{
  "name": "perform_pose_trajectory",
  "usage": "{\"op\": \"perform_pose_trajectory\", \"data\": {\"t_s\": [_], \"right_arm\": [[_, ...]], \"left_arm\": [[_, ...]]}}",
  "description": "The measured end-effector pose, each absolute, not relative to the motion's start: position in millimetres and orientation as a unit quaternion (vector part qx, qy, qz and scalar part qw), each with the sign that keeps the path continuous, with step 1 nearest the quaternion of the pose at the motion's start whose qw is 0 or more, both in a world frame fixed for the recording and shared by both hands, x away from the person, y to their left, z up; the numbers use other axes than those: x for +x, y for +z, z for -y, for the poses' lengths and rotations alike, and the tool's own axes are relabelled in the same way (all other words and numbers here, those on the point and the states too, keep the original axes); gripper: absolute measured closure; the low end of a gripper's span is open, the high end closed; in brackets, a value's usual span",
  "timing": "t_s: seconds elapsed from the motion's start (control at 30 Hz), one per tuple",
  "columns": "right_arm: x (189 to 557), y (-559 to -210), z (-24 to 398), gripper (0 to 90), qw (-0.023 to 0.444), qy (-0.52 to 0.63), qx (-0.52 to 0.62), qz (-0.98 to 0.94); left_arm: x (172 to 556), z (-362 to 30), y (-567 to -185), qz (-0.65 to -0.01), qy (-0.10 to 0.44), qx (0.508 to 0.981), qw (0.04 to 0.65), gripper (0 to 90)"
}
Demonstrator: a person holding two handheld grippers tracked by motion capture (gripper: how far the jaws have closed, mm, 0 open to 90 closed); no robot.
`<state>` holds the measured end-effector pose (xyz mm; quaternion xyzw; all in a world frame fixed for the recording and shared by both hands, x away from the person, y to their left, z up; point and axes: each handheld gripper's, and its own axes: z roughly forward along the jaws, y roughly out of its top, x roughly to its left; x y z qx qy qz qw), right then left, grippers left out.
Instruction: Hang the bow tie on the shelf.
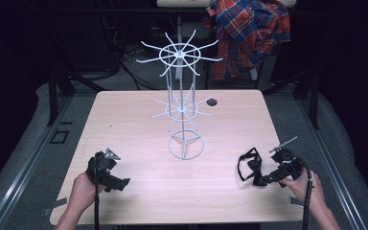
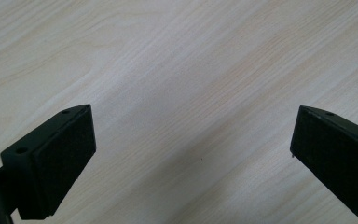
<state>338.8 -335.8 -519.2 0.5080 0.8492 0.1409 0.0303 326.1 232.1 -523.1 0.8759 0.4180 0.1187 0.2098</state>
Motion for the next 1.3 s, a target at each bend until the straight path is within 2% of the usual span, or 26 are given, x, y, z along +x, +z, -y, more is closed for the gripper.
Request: {"op": "perform_pose_trajectory", "data": {"t_s": [0.67, 1.03, 1.3], "right_arm": [[339.5, -519.8, 331.6, 4.4, 0.017, 0.149, 0.516, -0.843], [341.2, -517.8, 327.5, 4.6, 0.030, 0.182, 0.528, -0.829], [344.7, -518.3, 326.0, 0.0, 0.036, 0.169, 0.528, -0.832]], "left_arm": [[326.0, -231.4, -523.1, -0.416, 0.119, 0.876, 0.212, 0.2], [326.3, -231.1, -523.7, -0.416, 0.118, 0.877, 0.211, 0.2], [326.1, -231.0, -523.5, -0.415, 0.118, 0.877, 0.210, 0.2]]}}
